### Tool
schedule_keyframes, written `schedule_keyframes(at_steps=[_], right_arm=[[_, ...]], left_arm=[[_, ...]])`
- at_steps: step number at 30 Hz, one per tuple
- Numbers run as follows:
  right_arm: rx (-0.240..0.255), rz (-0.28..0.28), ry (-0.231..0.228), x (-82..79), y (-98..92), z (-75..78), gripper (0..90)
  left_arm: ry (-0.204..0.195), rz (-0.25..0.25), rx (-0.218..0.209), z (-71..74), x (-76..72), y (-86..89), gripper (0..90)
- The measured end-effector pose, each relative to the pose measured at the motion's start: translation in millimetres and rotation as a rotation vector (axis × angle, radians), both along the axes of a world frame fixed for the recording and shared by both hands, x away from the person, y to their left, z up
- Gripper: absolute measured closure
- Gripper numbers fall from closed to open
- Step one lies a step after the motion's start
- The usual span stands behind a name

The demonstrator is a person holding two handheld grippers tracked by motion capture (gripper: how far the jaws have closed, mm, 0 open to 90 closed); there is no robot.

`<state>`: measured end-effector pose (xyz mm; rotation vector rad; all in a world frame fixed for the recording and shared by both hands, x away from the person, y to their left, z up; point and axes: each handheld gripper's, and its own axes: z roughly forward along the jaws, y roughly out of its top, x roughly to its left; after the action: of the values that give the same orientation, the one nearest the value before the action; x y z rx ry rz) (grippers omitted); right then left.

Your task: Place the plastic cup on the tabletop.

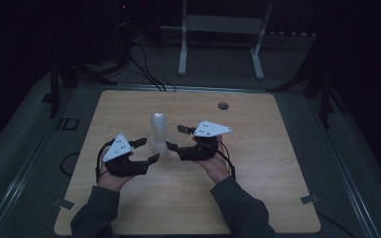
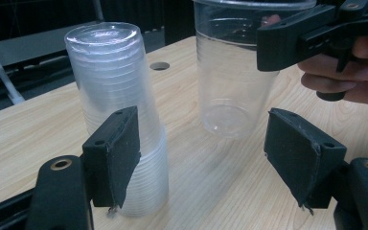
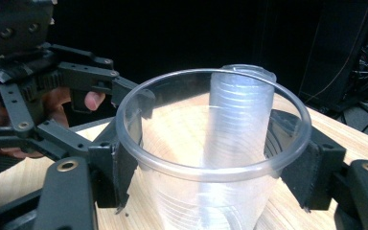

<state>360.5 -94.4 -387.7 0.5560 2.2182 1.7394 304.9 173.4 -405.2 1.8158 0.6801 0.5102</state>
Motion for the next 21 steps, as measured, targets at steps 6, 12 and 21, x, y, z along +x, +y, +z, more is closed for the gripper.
schedule_keyframes(at_steps=[6,12,21], right_arm=[[0.001,-0.007,0.010,1.9,-2.5,-4.6,29.1],[0.000,-0.010,0.013,2.8,-3.4,-7.4,29.2],[-0.002,-0.020,0.022,6.1,-7.2,-13.6,29.2]], left_arm=[[0.002,-0.001,-0.002,-0.4,0.2,-0.5,28.7],[0.002,-0.003,-0.002,-1.0,0.5,-1.4,28.7],[0.002,-0.006,-0.011,-0.4,0.5,-1.5,28.7]])
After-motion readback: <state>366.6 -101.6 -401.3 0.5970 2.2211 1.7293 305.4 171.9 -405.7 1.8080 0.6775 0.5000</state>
